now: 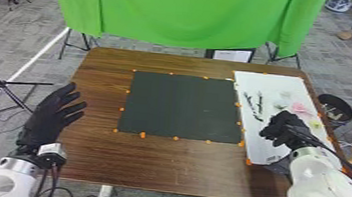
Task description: Arrange flowers
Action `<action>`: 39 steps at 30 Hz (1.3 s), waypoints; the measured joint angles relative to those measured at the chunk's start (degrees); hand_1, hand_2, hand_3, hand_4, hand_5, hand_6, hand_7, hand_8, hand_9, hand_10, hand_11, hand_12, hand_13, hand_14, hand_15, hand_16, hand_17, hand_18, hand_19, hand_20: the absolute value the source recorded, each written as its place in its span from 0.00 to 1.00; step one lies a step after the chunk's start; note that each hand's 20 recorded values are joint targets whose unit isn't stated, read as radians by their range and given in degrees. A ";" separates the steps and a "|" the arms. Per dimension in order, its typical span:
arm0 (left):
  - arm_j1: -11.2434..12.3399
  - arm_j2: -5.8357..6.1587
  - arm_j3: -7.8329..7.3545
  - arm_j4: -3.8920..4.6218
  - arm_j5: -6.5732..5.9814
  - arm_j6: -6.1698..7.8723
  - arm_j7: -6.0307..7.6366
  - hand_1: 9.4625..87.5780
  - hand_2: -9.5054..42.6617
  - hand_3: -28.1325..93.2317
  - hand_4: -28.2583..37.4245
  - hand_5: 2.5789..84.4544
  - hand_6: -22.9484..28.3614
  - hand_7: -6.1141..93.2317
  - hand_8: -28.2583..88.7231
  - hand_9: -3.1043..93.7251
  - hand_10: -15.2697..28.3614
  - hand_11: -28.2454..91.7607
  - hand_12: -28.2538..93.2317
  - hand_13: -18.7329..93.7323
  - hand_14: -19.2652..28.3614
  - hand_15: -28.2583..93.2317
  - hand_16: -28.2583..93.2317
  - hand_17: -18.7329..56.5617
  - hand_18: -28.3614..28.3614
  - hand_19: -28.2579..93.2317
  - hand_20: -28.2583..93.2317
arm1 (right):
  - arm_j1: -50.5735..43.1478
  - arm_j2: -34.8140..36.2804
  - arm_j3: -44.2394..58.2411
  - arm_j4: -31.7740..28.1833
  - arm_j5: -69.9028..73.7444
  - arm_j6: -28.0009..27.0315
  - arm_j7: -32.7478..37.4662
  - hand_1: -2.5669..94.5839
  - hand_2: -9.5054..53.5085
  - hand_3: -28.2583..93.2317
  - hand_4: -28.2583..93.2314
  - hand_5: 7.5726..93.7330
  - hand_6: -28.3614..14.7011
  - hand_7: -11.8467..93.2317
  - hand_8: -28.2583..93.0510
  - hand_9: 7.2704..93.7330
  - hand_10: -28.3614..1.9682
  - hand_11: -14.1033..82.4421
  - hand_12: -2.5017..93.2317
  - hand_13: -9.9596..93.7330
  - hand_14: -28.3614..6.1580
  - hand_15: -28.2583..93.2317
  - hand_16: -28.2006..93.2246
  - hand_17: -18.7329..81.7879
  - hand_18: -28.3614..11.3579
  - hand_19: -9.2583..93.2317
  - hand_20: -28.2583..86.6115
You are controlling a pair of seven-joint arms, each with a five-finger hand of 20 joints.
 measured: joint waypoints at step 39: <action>4.36 6.54 -5.98 -1.07 -1.61 -1.71 2.04 0.23 0.02 0.79 0.03 0.27 0.50 0.28 0.14 0.23 0.60 0.42 0.38 0.31 0.72 0.50 0.24 0.12 0.89 0.55 0.31 | 39.55 -27.15 -43.85 24.59 -8.22 -3.93 1.09 0.36 0.00 0.99 0.17 0.78 0.62 0.63 0.50 0.90 0.61 0.83 0.51 0.85 0.55 0.96 0.57 0.67 0.15 1.00 0.90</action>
